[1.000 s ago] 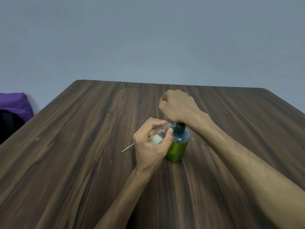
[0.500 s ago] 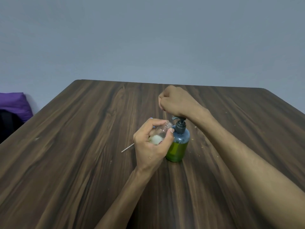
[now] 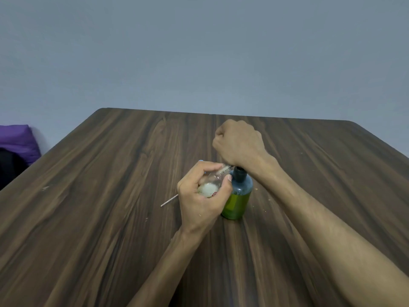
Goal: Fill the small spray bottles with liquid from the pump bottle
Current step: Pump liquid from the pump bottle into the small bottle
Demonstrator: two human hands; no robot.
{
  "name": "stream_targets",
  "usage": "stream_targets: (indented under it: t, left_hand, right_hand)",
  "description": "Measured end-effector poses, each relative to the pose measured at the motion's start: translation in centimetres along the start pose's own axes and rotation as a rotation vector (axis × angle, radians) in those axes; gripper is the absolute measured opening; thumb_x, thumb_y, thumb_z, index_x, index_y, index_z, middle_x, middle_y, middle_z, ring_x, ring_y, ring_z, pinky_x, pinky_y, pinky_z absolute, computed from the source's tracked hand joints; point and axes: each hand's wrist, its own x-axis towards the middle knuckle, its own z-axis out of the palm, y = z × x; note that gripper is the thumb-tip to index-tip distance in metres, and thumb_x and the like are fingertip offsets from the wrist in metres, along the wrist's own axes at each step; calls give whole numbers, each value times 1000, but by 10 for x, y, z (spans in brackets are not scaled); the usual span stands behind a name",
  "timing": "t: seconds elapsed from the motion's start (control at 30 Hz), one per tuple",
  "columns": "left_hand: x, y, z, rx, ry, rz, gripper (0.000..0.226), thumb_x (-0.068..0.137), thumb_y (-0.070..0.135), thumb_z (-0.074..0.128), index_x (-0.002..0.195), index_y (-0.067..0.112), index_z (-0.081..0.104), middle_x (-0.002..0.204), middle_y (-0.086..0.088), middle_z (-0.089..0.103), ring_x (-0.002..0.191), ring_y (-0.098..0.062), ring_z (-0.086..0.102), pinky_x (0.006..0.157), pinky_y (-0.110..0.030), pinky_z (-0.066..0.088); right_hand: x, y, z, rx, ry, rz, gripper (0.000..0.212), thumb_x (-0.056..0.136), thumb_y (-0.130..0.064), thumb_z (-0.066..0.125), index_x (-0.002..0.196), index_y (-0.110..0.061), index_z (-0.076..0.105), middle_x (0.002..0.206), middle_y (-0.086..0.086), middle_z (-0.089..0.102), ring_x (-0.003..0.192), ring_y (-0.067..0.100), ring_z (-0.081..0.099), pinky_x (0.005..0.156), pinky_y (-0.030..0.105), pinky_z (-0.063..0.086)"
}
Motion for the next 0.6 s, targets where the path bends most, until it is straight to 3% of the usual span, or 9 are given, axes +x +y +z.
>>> stream_targets:
  t: [0.07, 0.17, 0.23, 0.33, 0.5, 0.6]
  left_hand:
    - [0, 0, 0, -2, 2, 0, 18, 83, 6, 82, 98, 8, 73, 91, 2, 74, 80, -20, 74, 71, -29, 56]
    - [0, -1, -1, 7, 0, 12, 18, 83, 5, 84, 98, 8, 73, 92, 2, 75, 81, -21, 75, 72, -30, 57]
    - [1, -2, -1, 5, 1, 8, 18, 84, 5, 84, 98, 9, 73, 92, 2, 75, 82, -23, 75, 72, -33, 59]
    - [0, -2, 0, 0, -4, -11, 18, 84, 6, 83, 97, 9, 73, 91, 2, 74, 79, -23, 74, 70, -33, 57]
    - [0, -2, 0, 3, 3, -5, 18, 83, 4, 85, 96, 7, 73, 90, 5, 74, 78, -19, 73, 70, -28, 55]
    - [0, -2, 0, 0, 3, -24, 17, 83, 5, 84, 96, 6, 73, 89, 2, 74, 76, -21, 73, 68, -33, 56]
  right_hand:
    - [-1, 0, 3, -10, -28, 9, 26, 86, -18, 49, 60, -20, 48, 64, -6, 50, 71, 29, 49, 66, 33, 33]
    - [0, -2, -2, 19, 8, 8, 29, 83, -14, 49, 56, -20, 38, 59, -6, 44, 59, 20, 41, 57, 32, 28]
    - [1, -2, -4, 20, 33, 3, 27, 81, -12, 49, 55, -15, 42, 57, -3, 46, 55, 16, 39, 53, 31, 25]
    - [-3, -3, 1, -17, -6, 2, 25, 83, -15, 49, 57, -15, 49, 60, -2, 53, 56, 16, 43, 57, 33, 29]
    - [1, -3, -3, 7, 62, -12, 22, 76, -11, 48, 56, -14, 39, 55, -1, 44, 52, 21, 35, 52, 31, 24]
    - [-2, -2, 2, -12, 23, -8, 22, 78, -12, 48, 57, -13, 43, 57, 0, 49, 53, 20, 39, 52, 31, 25]
